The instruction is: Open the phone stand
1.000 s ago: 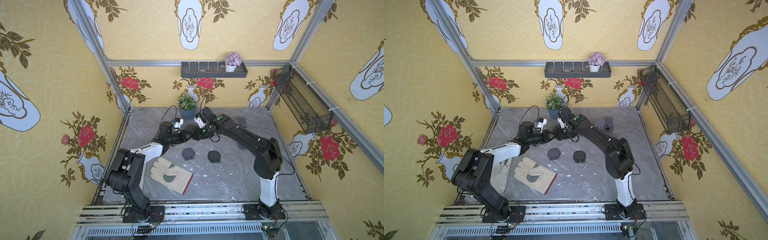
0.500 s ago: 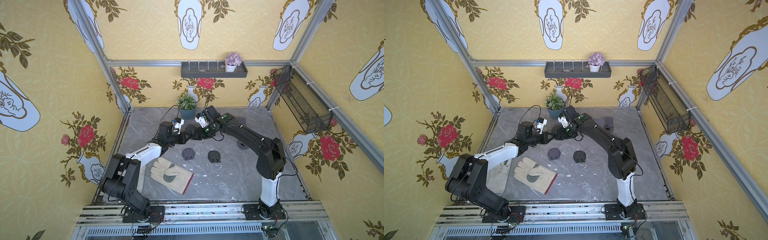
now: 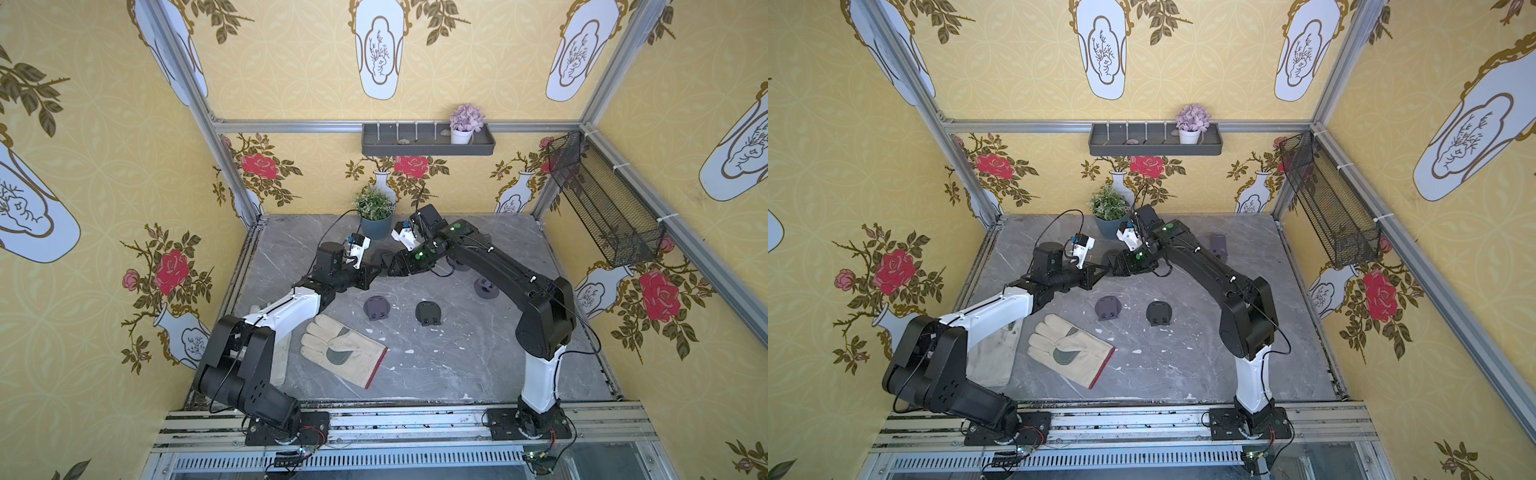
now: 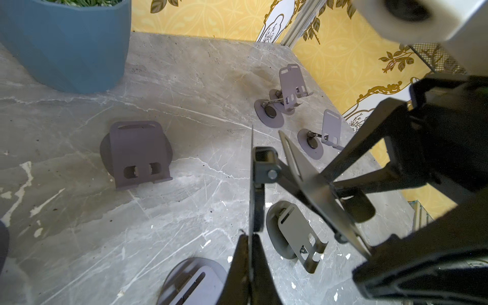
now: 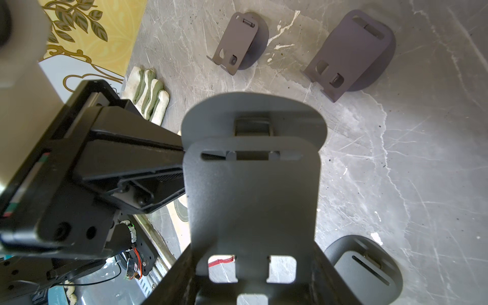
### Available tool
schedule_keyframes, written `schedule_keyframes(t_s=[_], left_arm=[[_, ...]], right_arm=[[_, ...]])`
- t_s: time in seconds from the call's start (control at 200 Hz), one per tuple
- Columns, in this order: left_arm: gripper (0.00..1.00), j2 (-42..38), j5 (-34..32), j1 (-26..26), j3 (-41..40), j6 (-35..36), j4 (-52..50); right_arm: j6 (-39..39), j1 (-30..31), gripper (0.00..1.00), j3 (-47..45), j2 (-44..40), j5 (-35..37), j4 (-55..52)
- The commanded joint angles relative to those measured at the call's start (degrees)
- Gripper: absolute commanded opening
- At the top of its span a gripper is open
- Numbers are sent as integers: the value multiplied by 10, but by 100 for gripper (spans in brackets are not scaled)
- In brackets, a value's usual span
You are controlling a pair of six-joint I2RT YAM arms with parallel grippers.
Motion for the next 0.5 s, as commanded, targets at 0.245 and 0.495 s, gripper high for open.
schedule_keyframes(t_s=[0.245, 0.495], left_arm=[[0, 4, -59, 5, 6, -12, -57], [0, 4, -34, 4, 3, -20, -47]], right_arm=[[0, -9, 78, 23, 8, 16, -22], [11, -9, 98, 32, 25, 6, 7]])
